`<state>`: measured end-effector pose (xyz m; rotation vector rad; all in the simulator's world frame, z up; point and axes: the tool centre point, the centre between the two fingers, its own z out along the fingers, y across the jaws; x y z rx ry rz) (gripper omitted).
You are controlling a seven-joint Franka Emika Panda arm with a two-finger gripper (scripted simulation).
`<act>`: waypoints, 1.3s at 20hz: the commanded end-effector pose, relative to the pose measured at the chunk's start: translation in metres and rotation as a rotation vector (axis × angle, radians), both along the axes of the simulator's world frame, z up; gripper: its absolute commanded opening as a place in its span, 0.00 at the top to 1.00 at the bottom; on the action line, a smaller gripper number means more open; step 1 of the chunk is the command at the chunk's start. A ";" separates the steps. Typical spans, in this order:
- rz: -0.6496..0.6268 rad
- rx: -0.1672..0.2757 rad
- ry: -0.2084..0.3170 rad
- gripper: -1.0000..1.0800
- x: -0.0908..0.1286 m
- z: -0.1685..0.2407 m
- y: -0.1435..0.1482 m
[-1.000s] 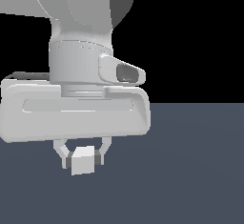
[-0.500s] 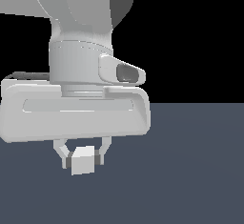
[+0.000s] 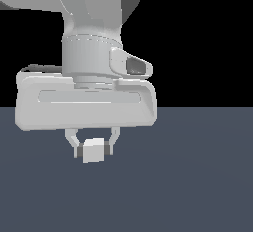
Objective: Plug the charger into the wall socket.
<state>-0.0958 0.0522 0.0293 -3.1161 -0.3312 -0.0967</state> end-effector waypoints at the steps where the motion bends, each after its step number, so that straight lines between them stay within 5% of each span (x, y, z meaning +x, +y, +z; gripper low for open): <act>1: 0.003 0.000 -0.001 1.00 0.009 0.010 -0.003; 13: 0.021 0.001 -0.001 1.00 0.061 0.063 -0.020; 26: 0.024 0.001 -0.001 1.00 0.071 0.071 -0.022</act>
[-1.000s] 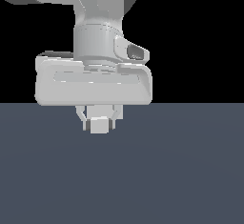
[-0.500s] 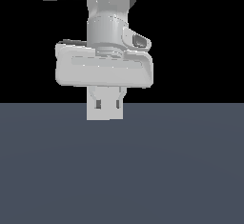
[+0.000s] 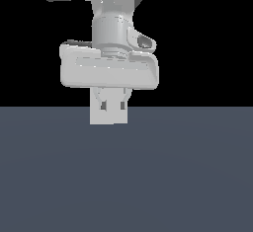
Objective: Plug the charger into the wall socket.
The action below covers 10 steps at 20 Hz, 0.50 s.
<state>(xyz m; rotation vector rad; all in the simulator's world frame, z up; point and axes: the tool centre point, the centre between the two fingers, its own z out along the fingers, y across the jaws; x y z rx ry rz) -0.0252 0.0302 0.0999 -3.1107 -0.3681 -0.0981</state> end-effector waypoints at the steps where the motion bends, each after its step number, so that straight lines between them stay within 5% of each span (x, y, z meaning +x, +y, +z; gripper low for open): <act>1: 0.000 0.000 0.000 1.00 0.001 0.000 0.000; 10: 0.000 0.000 0.000 1.00 0.022 0.000 0.005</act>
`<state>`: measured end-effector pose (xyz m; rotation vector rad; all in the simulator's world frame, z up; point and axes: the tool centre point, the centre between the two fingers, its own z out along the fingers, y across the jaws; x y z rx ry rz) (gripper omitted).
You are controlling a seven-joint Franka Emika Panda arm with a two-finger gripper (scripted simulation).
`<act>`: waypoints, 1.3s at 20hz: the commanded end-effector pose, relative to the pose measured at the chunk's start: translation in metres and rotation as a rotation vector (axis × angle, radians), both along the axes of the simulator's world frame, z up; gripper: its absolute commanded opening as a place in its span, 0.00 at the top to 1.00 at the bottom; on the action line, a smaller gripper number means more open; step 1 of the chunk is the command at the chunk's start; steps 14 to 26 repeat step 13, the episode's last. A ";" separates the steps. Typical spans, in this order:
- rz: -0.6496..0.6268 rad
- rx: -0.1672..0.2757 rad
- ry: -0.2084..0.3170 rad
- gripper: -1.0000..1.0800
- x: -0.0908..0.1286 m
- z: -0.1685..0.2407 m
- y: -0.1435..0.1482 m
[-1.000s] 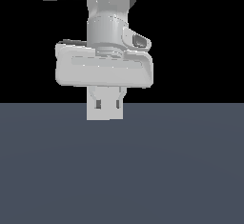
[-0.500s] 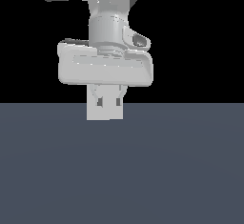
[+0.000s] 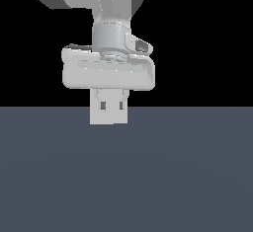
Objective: Plug the charger into the wall socket.
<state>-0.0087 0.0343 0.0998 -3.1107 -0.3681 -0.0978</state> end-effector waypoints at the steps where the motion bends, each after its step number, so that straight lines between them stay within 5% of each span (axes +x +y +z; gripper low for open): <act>1: 0.000 0.000 0.000 1.00 0.009 0.000 0.002; 10: 0.000 0.000 0.000 1.00 0.031 0.000 0.008; 26: 0.000 0.000 0.000 1.00 0.032 0.000 0.008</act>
